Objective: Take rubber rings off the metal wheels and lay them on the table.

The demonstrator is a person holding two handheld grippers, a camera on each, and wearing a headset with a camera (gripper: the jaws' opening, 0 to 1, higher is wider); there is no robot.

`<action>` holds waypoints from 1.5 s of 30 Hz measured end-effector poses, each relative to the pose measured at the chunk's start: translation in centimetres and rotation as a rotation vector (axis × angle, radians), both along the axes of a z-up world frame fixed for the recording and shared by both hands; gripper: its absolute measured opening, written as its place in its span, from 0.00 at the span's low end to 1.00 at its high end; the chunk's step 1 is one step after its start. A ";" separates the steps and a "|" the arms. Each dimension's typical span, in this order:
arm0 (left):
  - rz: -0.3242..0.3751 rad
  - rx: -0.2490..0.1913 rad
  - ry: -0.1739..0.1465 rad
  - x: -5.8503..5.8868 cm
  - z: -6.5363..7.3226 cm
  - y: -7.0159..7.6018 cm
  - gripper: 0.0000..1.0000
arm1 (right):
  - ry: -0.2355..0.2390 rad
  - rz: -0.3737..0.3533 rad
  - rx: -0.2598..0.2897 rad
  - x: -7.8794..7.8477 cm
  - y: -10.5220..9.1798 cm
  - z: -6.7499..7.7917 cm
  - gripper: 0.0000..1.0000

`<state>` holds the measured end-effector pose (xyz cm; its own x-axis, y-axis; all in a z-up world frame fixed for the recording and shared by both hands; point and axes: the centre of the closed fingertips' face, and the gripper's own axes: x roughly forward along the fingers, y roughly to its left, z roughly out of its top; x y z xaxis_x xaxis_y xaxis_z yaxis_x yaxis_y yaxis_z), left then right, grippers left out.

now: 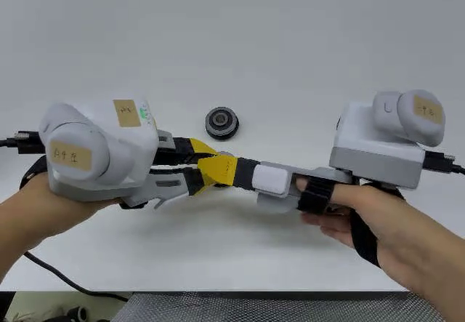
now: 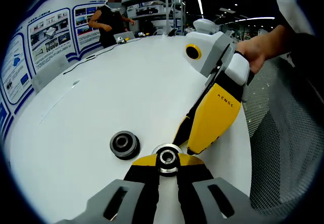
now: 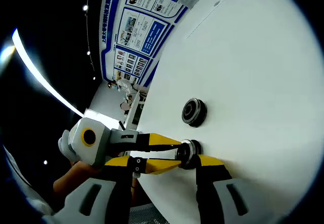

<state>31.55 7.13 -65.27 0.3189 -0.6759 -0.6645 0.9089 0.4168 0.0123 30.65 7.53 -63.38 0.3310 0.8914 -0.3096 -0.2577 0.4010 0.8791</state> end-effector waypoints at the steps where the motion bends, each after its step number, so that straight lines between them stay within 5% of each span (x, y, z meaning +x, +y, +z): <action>1: 0.000 0.000 0.000 0.0 0.0 0.0 0.11 | 0.004 -0.004 0.004 0.0 -0.1 0.0 0.51; 12: 0.003 -0.002 0.002 0.0 0.0 0.0 0.12 | 0.010 -0.013 0.013 0.1 -0.4 -0.1 0.47; 26: 0.004 -0.002 0.002 0.0 0.0 0.0 0.12 | 0.035 -0.014 -0.041 0.6 -1.2 -2.3 0.19; 45: 0.007 -0.002 0.003 0.0 0.0 0.0 0.12 | 0.057 -0.040 -0.042 1.0 -1.6 -3.0 0.05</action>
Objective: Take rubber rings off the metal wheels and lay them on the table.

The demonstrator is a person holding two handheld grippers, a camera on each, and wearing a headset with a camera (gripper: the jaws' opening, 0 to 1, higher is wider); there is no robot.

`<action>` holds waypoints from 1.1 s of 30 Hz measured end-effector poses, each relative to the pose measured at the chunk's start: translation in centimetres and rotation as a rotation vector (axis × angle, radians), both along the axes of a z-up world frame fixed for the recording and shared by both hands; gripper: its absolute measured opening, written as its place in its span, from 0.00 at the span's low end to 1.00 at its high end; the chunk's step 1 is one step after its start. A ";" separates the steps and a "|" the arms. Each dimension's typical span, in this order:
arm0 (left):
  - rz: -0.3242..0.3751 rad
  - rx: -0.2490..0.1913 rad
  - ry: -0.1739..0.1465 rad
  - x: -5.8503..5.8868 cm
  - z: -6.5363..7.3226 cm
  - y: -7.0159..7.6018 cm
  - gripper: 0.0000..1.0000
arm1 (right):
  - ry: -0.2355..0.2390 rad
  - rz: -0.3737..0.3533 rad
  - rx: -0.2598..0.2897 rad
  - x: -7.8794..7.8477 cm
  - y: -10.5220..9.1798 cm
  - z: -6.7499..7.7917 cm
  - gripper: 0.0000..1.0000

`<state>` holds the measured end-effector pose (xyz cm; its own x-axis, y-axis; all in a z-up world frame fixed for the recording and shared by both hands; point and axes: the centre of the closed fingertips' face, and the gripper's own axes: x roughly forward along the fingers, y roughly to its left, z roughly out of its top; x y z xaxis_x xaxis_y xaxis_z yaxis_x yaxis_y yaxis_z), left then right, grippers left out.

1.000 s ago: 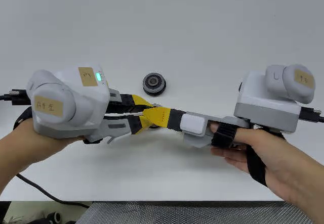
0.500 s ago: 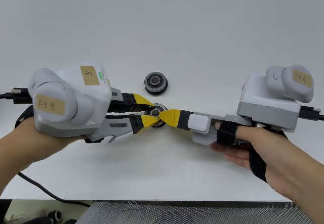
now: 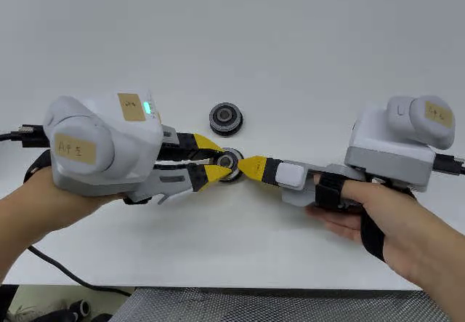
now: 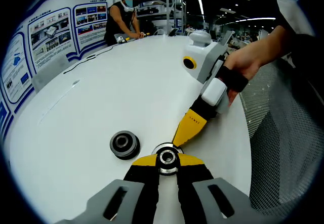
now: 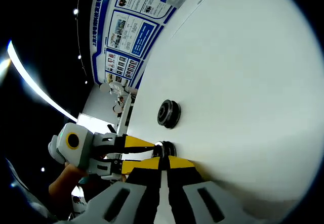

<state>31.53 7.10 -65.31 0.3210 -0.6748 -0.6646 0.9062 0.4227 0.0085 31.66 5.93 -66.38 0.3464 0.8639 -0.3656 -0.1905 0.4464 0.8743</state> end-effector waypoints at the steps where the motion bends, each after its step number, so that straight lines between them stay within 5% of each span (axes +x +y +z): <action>1: 0.000 0.000 0.000 0.0 0.0 0.0 0.12 | 0.003 0.000 0.005 0.0 0.0 0.0 0.05; 15: -0.004 0.005 -0.002 0.0 0.0 0.1 0.12 | 0.004 0.003 0.007 0.1 -0.1 0.3 0.03; 33: 0.001 0.005 -0.002 0.1 -0.1 0.1 0.12 | -0.069 0.011 -0.073 0.0 -0.1 0.8 0.00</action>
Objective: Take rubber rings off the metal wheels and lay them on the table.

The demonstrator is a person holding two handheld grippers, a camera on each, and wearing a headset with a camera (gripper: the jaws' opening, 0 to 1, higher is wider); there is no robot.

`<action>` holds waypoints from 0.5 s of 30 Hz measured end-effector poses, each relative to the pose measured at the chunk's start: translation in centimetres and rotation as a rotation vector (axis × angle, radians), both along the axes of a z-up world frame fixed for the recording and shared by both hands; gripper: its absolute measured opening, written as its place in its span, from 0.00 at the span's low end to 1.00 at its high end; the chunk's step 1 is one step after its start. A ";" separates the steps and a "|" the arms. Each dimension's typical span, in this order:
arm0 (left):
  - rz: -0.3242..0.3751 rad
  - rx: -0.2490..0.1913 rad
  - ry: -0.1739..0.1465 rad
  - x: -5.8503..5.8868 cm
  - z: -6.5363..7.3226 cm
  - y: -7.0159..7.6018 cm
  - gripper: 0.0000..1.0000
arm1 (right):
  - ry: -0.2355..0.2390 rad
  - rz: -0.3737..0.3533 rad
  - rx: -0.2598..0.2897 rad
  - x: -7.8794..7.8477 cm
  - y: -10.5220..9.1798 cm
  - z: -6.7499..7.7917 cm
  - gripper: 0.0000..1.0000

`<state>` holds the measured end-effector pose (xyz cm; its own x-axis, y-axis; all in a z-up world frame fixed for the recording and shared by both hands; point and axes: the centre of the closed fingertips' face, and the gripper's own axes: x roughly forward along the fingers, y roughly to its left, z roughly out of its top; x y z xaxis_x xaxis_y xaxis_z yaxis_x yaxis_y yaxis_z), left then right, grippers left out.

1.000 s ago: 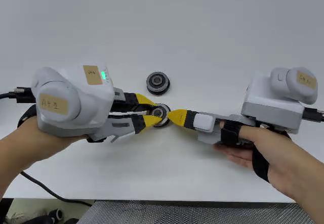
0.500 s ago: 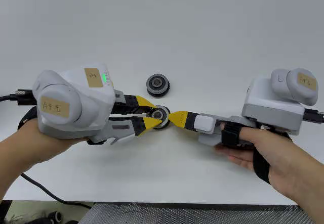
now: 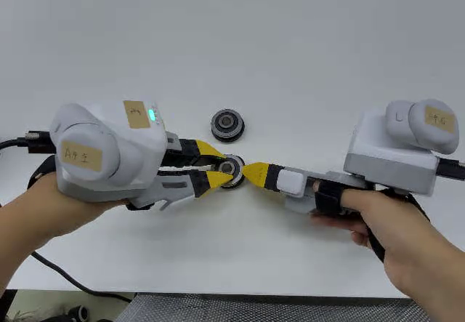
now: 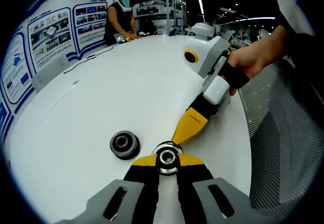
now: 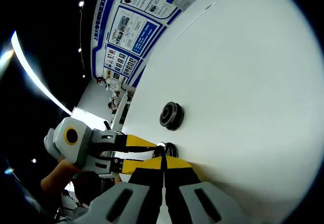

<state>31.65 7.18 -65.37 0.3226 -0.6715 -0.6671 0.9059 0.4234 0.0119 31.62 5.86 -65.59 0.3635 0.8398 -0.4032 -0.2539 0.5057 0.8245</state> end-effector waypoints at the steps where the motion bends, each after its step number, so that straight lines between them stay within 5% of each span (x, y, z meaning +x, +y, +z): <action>1: 0.000 0.000 0.000 0.0 0.0 0.0 0.12 | -0.007 0.002 -0.003 0.0 0.0 0.0 0.00; 15: -0.003 -0.002 0.001 0.0 -0.1 0.0 0.12 | -0.012 0.029 -0.027 0.1 0.4 0.0 0.00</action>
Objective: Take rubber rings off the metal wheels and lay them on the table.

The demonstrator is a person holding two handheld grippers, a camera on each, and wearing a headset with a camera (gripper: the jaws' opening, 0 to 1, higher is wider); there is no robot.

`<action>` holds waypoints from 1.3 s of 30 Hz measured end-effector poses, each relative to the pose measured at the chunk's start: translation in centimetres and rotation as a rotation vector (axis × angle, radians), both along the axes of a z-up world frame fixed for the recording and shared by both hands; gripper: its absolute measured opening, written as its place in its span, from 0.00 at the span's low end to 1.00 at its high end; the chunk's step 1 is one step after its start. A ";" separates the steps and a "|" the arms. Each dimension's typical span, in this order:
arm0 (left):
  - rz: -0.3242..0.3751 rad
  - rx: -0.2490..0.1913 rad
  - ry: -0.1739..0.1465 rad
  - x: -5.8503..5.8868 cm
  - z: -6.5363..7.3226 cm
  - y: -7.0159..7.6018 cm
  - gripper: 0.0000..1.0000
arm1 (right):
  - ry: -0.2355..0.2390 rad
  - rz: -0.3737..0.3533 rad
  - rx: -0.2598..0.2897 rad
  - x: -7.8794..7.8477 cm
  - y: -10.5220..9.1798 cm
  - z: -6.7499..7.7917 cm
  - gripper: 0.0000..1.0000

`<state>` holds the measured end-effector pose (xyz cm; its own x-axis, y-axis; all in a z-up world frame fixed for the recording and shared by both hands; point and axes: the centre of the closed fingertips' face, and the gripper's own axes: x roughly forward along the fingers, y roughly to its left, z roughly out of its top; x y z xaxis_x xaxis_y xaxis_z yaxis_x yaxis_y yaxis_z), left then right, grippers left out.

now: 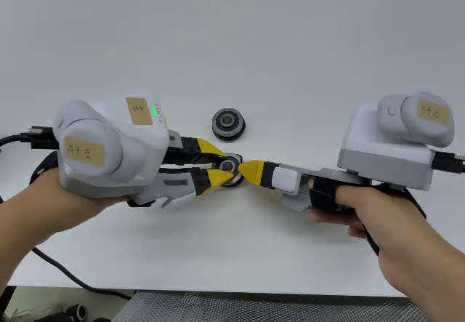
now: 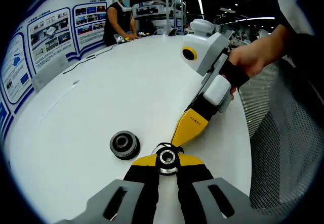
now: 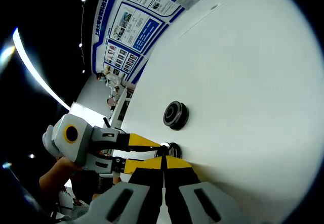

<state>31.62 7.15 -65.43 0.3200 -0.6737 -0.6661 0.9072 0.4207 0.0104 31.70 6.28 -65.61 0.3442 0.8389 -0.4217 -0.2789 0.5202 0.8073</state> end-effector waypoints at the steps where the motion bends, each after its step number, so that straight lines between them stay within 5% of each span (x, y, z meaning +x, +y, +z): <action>1: 0.000 -0.001 0.000 0.0 0.0 0.0 0.12 | -0.003 0.003 -0.001 0.0 0.0 0.0 0.00; 39: -0.008 0.001 -0.005 -0.1 0.1 0.0 0.12 | -0.032 0.030 -0.009 -0.3 0.7 0.8 0.01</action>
<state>31.53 7.13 -65.37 0.3179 -0.6756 -0.6653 0.9105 0.4132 0.0155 31.37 7.01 -64.76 0.3323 0.8453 -0.4183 -0.3206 0.5183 0.7928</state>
